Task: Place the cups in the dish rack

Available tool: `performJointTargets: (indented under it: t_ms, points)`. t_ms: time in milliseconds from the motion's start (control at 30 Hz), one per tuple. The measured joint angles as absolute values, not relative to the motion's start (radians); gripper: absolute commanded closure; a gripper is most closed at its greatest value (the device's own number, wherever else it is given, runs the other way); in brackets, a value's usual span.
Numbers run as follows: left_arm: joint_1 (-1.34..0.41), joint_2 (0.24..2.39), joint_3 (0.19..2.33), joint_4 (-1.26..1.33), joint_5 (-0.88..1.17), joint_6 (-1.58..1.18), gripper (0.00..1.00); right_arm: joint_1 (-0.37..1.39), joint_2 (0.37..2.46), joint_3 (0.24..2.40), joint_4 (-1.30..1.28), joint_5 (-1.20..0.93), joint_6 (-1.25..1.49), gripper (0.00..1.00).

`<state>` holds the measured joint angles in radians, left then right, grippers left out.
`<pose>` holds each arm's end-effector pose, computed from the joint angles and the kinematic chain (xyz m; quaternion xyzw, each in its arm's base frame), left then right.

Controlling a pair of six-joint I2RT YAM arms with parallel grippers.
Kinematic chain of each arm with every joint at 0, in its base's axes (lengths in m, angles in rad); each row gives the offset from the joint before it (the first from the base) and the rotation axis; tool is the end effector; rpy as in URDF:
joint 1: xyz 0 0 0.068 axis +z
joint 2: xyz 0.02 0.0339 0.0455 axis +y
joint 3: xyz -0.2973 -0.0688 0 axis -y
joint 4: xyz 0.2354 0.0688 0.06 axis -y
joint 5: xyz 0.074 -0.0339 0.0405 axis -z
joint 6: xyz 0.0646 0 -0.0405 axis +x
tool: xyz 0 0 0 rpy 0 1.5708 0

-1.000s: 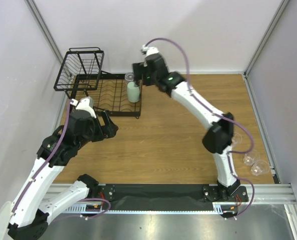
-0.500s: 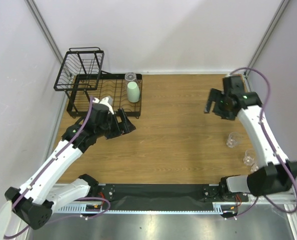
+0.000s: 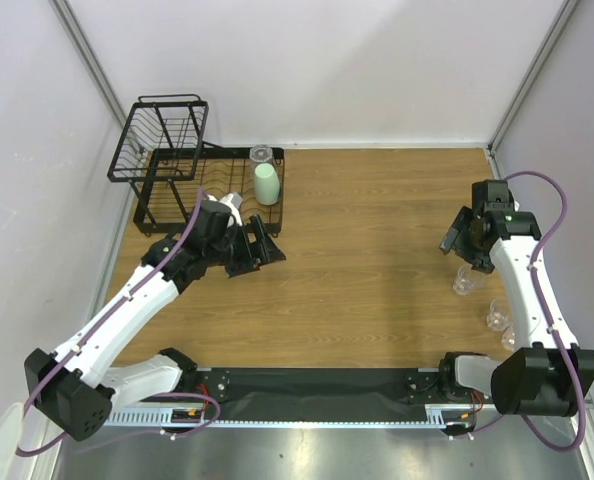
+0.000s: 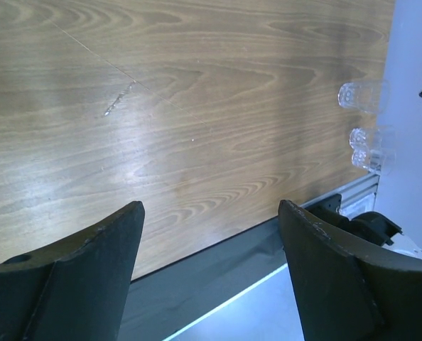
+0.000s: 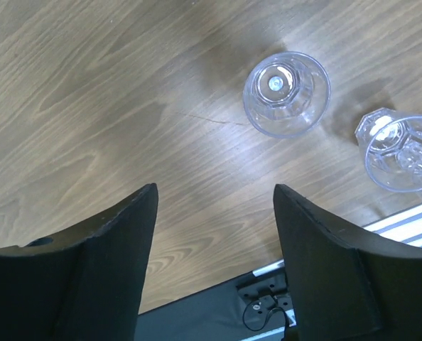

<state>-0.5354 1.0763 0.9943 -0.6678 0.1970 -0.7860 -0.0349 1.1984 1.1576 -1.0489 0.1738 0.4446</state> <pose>0.1819 -0.1226 0.3221 -0.0751 0.9102 -0.3149 0.2582 0.2126 -0.0186 0.3188 0.2498 0.9350 -0.0342 0.2495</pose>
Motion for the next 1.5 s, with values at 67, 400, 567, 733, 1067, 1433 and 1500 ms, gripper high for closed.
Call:
performJointTargets:
  t_ms: [67, 400, 567, 733, 1067, 1433, 1500]
  points:
    - [-0.537, 1.077, 0.995, -0.67, 0.207, -0.787, 0.18, -0.035, 1.21, 1.158, -1.037, 0.179, 0.449, 0.31]
    - [-0.537, 1.009, 0.997, -0.724, 0.213, -0.811, 0.18, -0.035, 1.204, 1.111, -0.994, 0.271, 0.453, 0.34]
    - [-0.537, 0.999, 0.999, -0.751, 0.213, -0.815, 0.2, -0.035, 1.207, 1.036, -0.967, 0.306, 0.46, 0.36]
    - [-0.537, 1.003, 1.022, -0.788, 0.214, -0.822, 0.21, -0.036, 1.209, 0.986, -0.916, 0.33, 0.463, 0.37]
    - [-0.545, 1.038, 1.055, -0.794, 0.222, -0.839, 0.23, -0.043, 1.286, 0.957, -0.825, 0.329, 0.466, 0.39]
    - [-0.546, 1.028, 1.056, -0.804, 0.221, -0.848, 0.23, -0.044, 1.429, 0.955, -0.753, 0.325, 0.498, 0.5]
    - [-0.546, 1.026, 1.056, -0.812, 0.221, -0.848, 0.23, -0.044, 1.439, 0.95, -0.738, 0.326, 0.5, 0.55]
